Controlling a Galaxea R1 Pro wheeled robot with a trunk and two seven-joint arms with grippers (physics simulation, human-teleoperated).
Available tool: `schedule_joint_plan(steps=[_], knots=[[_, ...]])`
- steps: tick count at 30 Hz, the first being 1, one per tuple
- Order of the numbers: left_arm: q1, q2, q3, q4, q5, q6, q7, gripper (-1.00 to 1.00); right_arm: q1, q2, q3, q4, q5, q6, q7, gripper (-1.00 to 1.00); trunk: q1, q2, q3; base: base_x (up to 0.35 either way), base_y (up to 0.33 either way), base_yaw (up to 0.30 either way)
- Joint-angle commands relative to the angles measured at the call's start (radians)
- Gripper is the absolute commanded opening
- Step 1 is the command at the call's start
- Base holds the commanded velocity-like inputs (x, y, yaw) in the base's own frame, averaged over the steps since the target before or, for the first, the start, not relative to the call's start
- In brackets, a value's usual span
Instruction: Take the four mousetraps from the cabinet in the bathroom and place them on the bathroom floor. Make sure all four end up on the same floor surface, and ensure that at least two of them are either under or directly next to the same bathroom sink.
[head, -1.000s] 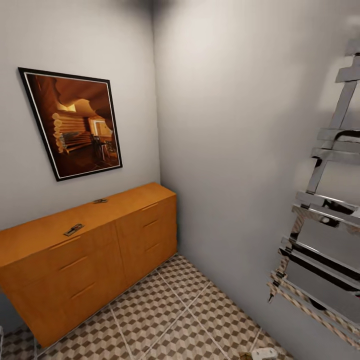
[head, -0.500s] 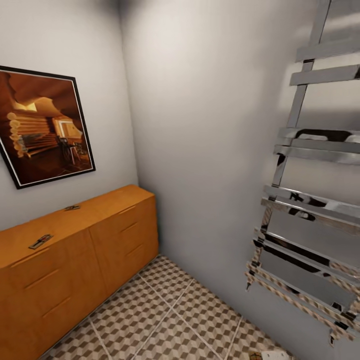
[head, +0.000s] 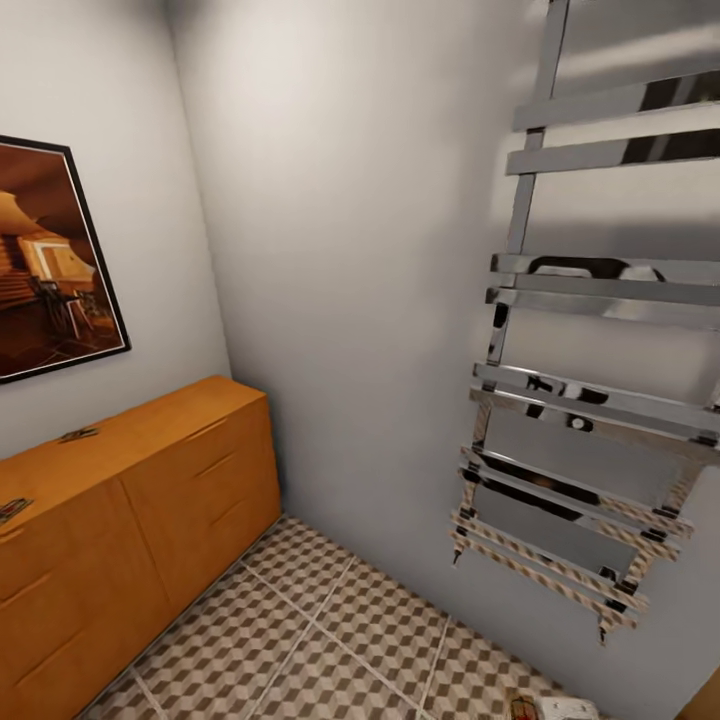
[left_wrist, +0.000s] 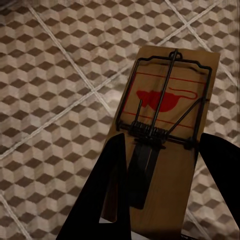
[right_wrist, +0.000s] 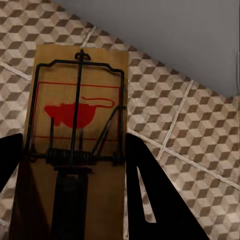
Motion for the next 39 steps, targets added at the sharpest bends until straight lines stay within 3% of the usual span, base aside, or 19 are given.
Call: schedule_joint_plan(steps=[1,5,6,11,14,18,20,24,29,34,39], knots=[[-0.001,0.000,-0.006,0.001,0.011,-0.003,-0.006,-1.00,-0.002,0.000,0.009,0.005,-0.013,-0.035,0.003,-1.00,0.001,-0.002,-0.002,0.000,0.000,-0.249],[-0.001,0.000,-0.006,0.001,0.011,-0.005,-0.006,-1.00,0.009,0.001,0.009,0.006,-0.018,-0.195,0.005,-1.00,0.001,-0.002,-0.002,0.000,0.000,-0.245],[-0.001,0.000,-0.006,0.001,0.011,-0.005,-0.006,-1.00,0.029,0.003,0.010,0.006,-0.018,-0.280,0.005,-1.00,0.001,-0.002,-0.002,0.000,0.000,-0.250],[-0.001,0.003,-0.005,0.001,0.011,-0.010,-0.006,-1.00,0.061,0.010,0.011,0.007,-0.018,-0.394,0.013,-1.00,0.001,-0.002,-0.002,0.000,0.000,-0.256],[-0.001,0.005,-0.006,0.009,0.011,-0.091,-0.006,-1.00,0.064,0.010,0.011,0.008,-0.018,-0.393,0.013,-1.00,0.001,-0.002,-0.002,0.000,0.000,-0.265],[-0.001,0.000,-0.007,0.080,0.013,-0.288,-0.007,-1.00,0.067,0.009,0.011,0.008,-0.019,-0.363,0.014,-1.00,0.001,-0.002,-0.002,0.000,0.000,-0.267],[-0.001,0.002,-0.006,0.092,0.013,-0.331,-0.007,-1.00,0.082,0.007,0.011,0.008,-0.021,-0.361,0.014,-1.00,0.001,-0.002,-0.002,0.000,0.000,-0.267],[-0.001,-0.004,-0.006,0.099,0.012,-0.354,-0.002,-1.00,0.112,0.007,0.011,0.008,-0.022,-0.386,0.012,-1.00,0.001,-0.002,-0.002,0.000,0.000,-0.267],[-0.001,-0.012,-0.007,0.100,0.013,-0.354,0.060,-1.00,0.126,0.009,0.009,0.007,-0.022,-0.422,0.003,-1.00,0.001,-0.002,-0.001,0.000,0.000,-0.257],[-0.001,-0.044,-0.006,0.100,0.012,-0.354,0.069,-1.00,0.127,0.011,0.009,0.006,-0.019,-0.423,0.002,-1.00,0.001,-0.002,-0.001,0.000,0.000,-0.239],[-0.001,-0.050,-0.006,0.100,0.012,-0.353,0.070,-1.00,0.127,0.011,0.009,0.006,-0.019,-0.425,0.002,-1.00,0.001,-0.002,-0.001,0.000,0.000,-0.262]])
